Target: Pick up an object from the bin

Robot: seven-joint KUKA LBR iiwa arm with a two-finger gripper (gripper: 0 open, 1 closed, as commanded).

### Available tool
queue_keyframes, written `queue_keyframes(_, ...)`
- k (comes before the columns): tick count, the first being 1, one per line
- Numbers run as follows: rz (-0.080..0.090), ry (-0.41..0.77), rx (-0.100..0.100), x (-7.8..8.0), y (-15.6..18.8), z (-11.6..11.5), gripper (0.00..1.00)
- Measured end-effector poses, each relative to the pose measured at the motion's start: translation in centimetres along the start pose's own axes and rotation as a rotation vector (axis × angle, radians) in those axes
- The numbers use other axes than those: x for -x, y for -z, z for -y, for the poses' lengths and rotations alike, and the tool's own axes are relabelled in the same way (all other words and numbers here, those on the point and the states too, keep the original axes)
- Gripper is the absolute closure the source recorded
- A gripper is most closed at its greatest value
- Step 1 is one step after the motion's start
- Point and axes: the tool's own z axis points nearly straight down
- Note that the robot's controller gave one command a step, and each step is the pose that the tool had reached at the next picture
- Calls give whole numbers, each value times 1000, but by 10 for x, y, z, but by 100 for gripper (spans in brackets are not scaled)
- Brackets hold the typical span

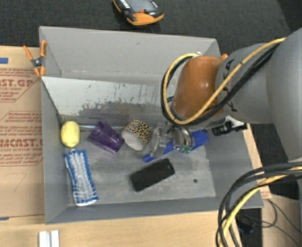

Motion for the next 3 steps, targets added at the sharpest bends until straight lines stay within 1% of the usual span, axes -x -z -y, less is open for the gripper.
queue_keyframes(1, 12, 40, 0, 11, 66, 2, 100)
queue_keyframes(2, -6, 220, -1, -29, 1, -20, 100)
queue_keyframes(3, 9, 181, -1, -26, -10, 15, 0)
